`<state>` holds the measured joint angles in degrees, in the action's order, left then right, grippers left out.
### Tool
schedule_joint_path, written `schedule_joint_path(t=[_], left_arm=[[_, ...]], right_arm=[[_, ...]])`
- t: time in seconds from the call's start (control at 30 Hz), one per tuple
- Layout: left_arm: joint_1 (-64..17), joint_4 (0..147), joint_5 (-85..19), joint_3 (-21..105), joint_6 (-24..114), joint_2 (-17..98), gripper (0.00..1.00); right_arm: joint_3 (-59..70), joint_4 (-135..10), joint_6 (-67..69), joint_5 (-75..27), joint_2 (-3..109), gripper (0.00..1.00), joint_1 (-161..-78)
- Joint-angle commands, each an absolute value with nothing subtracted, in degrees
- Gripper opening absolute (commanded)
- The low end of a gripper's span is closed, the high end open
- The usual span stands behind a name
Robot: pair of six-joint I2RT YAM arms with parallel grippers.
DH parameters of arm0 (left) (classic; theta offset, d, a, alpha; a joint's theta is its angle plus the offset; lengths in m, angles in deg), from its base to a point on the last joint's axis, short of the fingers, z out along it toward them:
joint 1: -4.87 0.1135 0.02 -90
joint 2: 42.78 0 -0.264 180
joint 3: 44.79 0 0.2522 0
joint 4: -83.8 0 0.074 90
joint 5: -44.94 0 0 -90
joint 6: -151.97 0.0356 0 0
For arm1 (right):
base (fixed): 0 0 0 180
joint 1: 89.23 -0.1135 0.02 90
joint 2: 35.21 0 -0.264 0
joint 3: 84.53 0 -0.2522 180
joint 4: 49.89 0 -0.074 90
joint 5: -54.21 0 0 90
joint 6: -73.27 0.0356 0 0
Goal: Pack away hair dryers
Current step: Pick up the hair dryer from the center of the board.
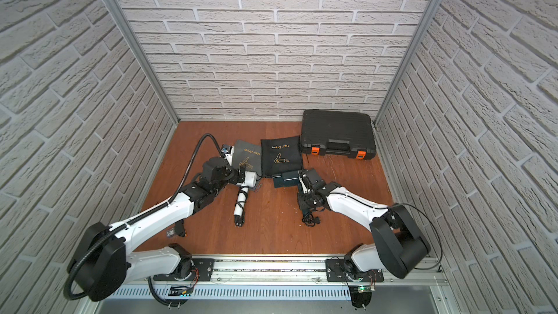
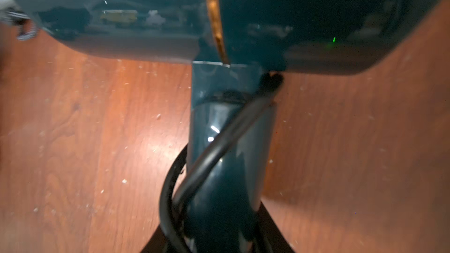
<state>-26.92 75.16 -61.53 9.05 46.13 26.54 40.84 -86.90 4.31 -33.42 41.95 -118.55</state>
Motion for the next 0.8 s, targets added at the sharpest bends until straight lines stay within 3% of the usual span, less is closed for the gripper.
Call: schedule_joint_path(t=[0.0, 0.17, 0.37, 0.57, 0.77], left_arm=[[-23.0, 78.7, -52.9, 10.0, 42.5, 25.0, 0.98], [-13.8, 82.1, -29.5, 14.7, 40.1, 28.2, 0.98], [-12.8, 77.2, -13.3, 25.1, 42.6, 37.2, 0.98], [-14.1, 78.3, -0.8, 28.2, 41.3, 43.6, 0.98], [-18.8, 72.5, 3.8, 31.8, 45.4, 47.0, 0.98]], right_arm=[[40.7, -83.6, -1.5, -34.6, 36.3, 0.17, -118.9], [41.3, -82.5, -9.2, -32.9, 31.1, 0.13, -120.5], [40.5, -81.2, -16.7, -32.5, 27.9, 0.10, -124.4], [39.5, -79.6, -21.6, -31.4, 26.6, 0.12, -126.6], [36.3, -78.8, -24.7, -30.7, 28.9, 0.11, -128.4]])
